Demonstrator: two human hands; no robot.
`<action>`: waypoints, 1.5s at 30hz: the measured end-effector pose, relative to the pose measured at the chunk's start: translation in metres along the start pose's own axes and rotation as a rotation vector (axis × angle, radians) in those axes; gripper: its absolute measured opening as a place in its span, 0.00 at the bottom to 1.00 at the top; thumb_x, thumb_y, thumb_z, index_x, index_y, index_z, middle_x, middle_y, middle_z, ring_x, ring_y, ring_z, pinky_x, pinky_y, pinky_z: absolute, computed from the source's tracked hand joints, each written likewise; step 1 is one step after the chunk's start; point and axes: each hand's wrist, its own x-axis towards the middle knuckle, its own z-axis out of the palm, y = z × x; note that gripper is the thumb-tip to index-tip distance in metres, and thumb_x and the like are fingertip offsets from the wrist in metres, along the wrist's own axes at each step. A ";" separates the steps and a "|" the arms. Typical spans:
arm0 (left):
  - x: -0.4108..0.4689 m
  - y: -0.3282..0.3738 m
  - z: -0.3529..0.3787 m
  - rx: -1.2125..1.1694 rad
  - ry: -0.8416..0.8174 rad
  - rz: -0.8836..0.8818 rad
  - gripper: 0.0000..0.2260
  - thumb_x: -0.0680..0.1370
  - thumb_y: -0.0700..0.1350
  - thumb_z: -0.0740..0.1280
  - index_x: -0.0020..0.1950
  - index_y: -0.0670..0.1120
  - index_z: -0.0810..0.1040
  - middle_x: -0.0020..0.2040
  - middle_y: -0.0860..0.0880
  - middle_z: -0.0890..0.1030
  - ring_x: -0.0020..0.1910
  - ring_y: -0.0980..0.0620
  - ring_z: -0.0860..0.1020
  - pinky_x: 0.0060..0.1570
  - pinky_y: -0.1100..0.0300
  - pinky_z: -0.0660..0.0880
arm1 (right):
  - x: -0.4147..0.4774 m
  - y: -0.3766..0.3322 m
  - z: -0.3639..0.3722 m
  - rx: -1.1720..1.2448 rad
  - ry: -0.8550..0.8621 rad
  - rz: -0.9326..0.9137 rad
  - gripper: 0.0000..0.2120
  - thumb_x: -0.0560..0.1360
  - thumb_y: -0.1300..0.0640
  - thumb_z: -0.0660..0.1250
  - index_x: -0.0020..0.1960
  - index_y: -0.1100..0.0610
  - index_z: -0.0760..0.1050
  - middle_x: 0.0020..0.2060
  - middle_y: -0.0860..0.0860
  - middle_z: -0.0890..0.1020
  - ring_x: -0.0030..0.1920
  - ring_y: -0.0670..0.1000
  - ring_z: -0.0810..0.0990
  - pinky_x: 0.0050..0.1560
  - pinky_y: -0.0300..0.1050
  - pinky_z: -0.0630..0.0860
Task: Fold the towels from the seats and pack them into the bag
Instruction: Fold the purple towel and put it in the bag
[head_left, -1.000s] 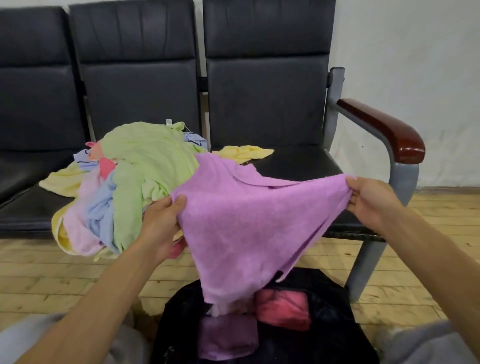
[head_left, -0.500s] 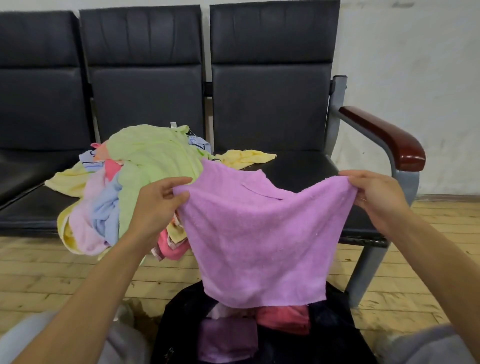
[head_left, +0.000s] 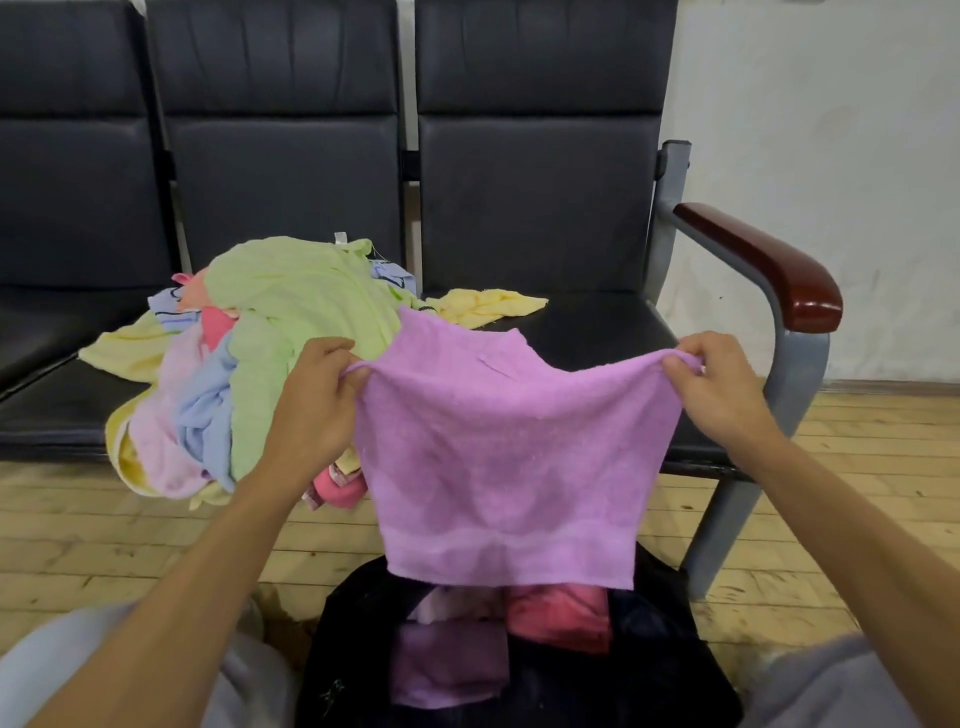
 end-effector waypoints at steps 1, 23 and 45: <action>-0.001 0.003 0.000 -0.025 -0.009 -0.016 0.08 0.82 0.40 0.60 0.52 0.40 0.79 0.56 0.44 0.77 0.56 0.45 0.74 0.47 0.65 0.66 | -0.003 -0.003 0.003 0.083 -0.041 0.035 0.05 0.82 0.56 0.60 0.50 0.57 0.71 0.44 0.49 0.74 0.43 0.47 0.74 0.40 0.37 0.68; -0.010 0.037 -0.010 -1.128 -0.264 -0.482 0.10 0.82 0.44 0.61 0.45 0.44 0.79 0.36 0.50 0.82 0.34 0.56 0.80 0.33 0.65 0.77 | -0.003 -0.011 -0.015 0.501 -0.431 0.252 0.13 0.82 0.57 0.60 0.47 0.53 0.83 0.48 0.53 0.83 0.50 0.53 0.81 0.45 0.45 0.75; 0.003 0.007 -0.013 -0.185 0.168 -0.073 0.06 0.79 0.41 0.65 0.50 0.44 0.82 0.37 0.53 0.78 0.36 0.63 0.72 0.35 0.73 0.64 | 0.004 0.004 -0.009 -0.180 -0.028 0.002 0.13 0.84 0.55 0.54 0.59 0.60 0.74 0.53 0.57 0.78 0.48 0.50 0.71 0.49 0.44 0.67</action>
